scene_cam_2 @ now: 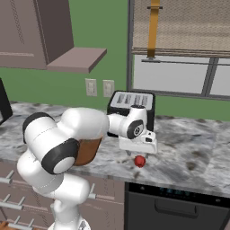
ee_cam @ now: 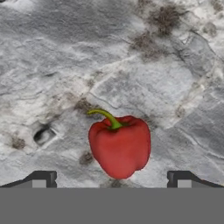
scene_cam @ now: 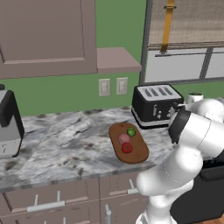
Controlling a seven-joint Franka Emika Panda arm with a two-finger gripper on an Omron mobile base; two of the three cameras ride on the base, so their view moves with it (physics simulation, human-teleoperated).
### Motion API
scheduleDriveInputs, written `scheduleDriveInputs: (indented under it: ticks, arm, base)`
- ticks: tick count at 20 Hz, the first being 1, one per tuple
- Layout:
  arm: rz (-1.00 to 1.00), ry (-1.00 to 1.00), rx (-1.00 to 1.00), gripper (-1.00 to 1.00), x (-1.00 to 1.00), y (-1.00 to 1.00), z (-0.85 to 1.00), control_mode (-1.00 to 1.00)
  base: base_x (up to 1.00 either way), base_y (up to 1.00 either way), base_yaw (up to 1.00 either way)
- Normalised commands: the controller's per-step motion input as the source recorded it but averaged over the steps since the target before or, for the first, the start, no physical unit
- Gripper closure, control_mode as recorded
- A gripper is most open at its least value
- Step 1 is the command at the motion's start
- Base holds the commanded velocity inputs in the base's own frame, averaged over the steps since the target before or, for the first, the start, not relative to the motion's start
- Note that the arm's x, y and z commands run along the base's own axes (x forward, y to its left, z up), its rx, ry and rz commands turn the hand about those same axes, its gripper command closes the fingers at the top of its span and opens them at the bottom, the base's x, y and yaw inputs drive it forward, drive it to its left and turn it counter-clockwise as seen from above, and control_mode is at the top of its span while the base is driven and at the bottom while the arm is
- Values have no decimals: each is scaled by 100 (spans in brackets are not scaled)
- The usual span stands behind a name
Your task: Place the avocado, onion, tomato, and bell pepper on the cutting board.
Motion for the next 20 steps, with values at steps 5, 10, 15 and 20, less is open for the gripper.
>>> scheduleDriveInputs:
  ticks: [5,10,15,20]
  arm:
    - [0,10,0,-100,5,0,-24,-100]
    - [0,11,0,-100,19,0,-29,-100]
    - [0,6,0,-100,7,-9,-25,-100]
    - [0,6,0,-100,0,-6,-33,-100]
  base:
    - [0,0,0]
    - [0,0,0]
    - [0,0,0]
    - [0,0,0]
